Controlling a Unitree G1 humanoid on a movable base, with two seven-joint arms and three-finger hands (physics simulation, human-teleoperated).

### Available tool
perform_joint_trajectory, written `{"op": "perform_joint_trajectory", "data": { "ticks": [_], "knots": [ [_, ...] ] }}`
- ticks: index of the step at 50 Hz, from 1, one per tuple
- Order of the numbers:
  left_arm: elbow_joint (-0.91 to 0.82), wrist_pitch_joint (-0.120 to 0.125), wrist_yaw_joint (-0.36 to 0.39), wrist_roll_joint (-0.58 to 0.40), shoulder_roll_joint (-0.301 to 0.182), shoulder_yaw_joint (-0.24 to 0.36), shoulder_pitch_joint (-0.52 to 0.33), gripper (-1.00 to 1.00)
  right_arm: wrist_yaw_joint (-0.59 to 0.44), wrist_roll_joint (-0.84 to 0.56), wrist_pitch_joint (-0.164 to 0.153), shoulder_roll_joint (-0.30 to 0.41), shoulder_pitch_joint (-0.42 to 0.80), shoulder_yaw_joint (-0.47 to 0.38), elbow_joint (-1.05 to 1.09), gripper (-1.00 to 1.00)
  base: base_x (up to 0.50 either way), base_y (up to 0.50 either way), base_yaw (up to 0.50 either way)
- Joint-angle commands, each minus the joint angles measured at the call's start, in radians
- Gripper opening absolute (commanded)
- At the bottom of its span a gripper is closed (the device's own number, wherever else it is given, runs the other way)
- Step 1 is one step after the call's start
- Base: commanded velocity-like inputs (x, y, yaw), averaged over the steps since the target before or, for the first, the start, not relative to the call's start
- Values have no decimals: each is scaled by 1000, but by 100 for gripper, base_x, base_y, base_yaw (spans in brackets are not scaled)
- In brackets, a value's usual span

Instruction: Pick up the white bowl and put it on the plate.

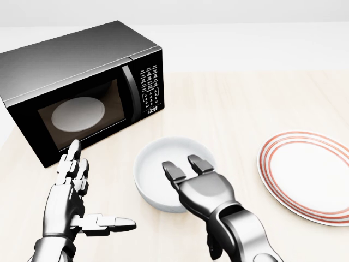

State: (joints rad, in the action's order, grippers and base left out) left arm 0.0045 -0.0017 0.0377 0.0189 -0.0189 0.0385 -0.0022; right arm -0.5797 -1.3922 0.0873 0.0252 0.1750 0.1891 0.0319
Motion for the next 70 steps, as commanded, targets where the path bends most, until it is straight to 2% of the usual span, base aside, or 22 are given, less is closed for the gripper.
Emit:
{"op": "perform_joint_trajectory", "data": {
  "ticks": [1,12,28,70],
  "knots": [
    [0,0,0,0,0,0,0,100,15,-3,0,-6,35,0,-51,100,0,0,0],
    [0,0,0,0,0,0,0,100,18,-14,0,-10,74,1,-98,100,0,0,0],
    [0,0,0,0,0,0,0,100,-118,-57,0,-4,89,1,-76,100,0,0,0],
    [0,0,0,0,0,0,0,100,-88,-76,0,-17,118,12,-183,100,0,0,0]
  ]
}}
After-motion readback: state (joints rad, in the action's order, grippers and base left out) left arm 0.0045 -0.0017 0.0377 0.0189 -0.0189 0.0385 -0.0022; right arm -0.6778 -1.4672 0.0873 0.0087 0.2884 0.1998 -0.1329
